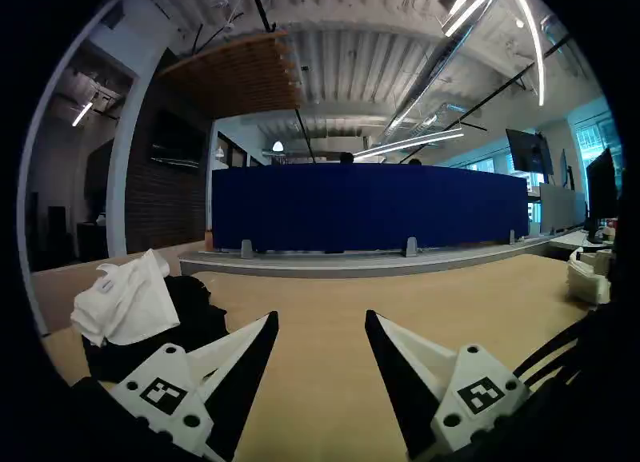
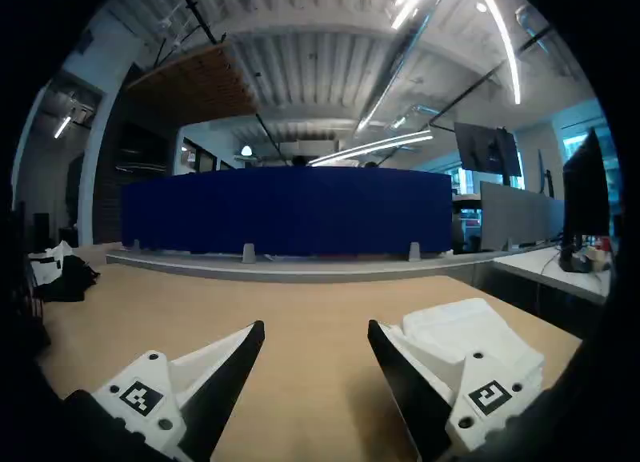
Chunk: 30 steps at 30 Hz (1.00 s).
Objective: Fold towel
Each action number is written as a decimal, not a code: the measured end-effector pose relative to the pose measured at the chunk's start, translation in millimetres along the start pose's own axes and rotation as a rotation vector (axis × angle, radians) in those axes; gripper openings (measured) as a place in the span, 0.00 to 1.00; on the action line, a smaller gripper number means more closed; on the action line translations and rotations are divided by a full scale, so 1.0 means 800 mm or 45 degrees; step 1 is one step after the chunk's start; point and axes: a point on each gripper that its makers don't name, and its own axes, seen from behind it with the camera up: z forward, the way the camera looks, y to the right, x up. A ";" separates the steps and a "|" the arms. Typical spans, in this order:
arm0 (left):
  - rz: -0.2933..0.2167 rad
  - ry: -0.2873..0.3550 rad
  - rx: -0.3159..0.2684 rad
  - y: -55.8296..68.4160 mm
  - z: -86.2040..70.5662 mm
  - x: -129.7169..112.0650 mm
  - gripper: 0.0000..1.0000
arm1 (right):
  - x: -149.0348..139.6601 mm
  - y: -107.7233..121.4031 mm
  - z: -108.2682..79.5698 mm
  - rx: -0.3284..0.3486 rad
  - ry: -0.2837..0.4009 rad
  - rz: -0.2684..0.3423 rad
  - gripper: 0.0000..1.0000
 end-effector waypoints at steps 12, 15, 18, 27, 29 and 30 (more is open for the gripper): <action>-0.001 -0.001 0.000 0.001 0.001 0.001 0.80 | 0.005 0.002 -0.005 0.000 0.038 -0.001 1.00; 0.000 -0.001 0.000 0.002 0.001 0.000 0.80 | 0.005 0.001 -0.006 0.005 0.039 -0.001 1.00; 0.000 -0.001 0.000 0.001 0.000 0.000 0.80 | 0.005 0.001 -0.006 0.006 0.040 0.000 1.00; 0.000 -0.001 0.000 0.001 0.000 0.000 0.80 | 0.003 -0.001 -0.005 0.005 0.041 0.000 1.00; 0.000 -0.001 0.000 0.001 0.000 0.000 0.80 | 0.003 -0.001 -0.005 0.005 0.042 0.000 1.00; 0.000 -0.001 0.000 0.001 0.000 -0.001 0.80 | 0.003 -0.001 -0.005 0.005 0.042 0.000 1.00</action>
